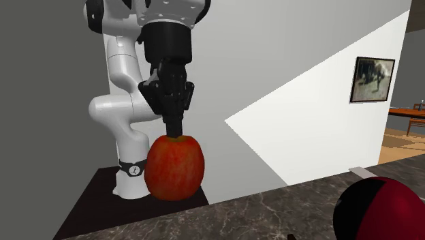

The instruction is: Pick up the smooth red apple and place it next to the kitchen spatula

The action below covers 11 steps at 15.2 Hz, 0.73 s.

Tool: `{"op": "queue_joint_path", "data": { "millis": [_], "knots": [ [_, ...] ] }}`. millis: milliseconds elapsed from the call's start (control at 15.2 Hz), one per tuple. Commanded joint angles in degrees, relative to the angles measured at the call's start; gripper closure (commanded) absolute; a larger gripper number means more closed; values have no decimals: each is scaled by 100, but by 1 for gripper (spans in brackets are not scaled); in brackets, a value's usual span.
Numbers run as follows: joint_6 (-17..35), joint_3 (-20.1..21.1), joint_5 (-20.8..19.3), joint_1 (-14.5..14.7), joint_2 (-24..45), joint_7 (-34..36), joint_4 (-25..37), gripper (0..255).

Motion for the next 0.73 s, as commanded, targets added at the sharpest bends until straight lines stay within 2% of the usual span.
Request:
{"op": "queue_joint_path", "data": {
  "millis": [0,660],
  "knots": [
    [-161,-12,-6,-7,-27,-12,131,255],
    [-935,-20,-15,-10,-46,0,887,255]
  ]
}}
